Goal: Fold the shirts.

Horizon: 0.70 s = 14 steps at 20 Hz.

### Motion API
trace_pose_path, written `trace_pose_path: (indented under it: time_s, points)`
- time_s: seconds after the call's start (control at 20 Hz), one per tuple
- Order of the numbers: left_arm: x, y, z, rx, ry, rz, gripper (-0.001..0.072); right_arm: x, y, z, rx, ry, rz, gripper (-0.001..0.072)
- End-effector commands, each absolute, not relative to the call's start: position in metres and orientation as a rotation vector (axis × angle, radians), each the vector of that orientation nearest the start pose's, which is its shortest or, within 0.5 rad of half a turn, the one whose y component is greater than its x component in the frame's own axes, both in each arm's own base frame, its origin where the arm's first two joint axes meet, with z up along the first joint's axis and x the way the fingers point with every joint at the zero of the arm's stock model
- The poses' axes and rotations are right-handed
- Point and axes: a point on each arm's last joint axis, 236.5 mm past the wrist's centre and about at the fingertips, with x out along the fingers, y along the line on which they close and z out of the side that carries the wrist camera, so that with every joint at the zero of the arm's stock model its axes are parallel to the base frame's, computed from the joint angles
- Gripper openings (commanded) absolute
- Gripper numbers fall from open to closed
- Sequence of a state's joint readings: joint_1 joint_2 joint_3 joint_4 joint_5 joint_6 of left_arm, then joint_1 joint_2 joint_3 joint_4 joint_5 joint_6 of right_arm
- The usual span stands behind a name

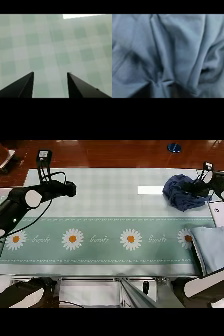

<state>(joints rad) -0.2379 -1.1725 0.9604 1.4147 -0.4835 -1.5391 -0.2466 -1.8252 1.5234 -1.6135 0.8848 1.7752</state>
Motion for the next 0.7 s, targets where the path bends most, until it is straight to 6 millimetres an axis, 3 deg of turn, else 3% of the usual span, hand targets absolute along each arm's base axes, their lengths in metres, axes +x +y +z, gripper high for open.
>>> trace_pose_path:
  time_s: [0.0, 0.1, 0.15, 0.25, 0.3, 0.35, 0.45, 0.55, 0.65]
  points:
    - [0.427, -0.125, 0.035, -0.082, 0.837, -0.244, 0.0506, 0.48, -0.117, -0.114, 0.305, 1.351, -0.269, 0.0061]
    - [0.406, -0.109, 0.024, -0.016, 0.959, -0.233, 0.0506, 0.476, -0.099, -0.098, 0.305, 1.37, -0.172, 0.0026]
    - [0.396, -0.09, 0.022, 0.023, 1.02, -0.198, 0.0507, 0.48, -0.094, -0.079, 0.303, 1.333, -0.138, 0.0026]
    - [0.376, -0.051, 0.029, 0.004, 1.1, -0.118, 0.0506, 0.496, -0.082, -0.017, 0.305, 1.173, -0.078, 0.0025]
    - [0.364, -0.042, 0.036, -0.048, 1.121, -0.098, 0.0506, 0.505, -0.076, 0.025, 0.313, 1.061, -0.049, 0.0025]
    - [0.351, -0.042, 0.044, -0.13, 1.128, -0.104, 0.0506, 0.511, -0.068, 0.071, 0.321, 0.942, -0.021, 0.0025]
    - [0.328, -0.065, 0.059, -0.275, 1.064, -0.171, 0.0506, 0.511, -0.053, 0.164, 0.307, 0.705, 0.029, 0.0025]
    - [0.303, -0.099, 0.071, -0.406, 0.955, -0.265, 0.0506, 0.49, -0.039, 0.246, 0.249, 0.525, 0.064, 0.0025]
    - [0.279, -0.12, 0.073, -0.452, 0.888, -0.332, 0.0506, 0.464, -0.022, 0.305, 0.188, 0.419, 0.106, 0.0025]
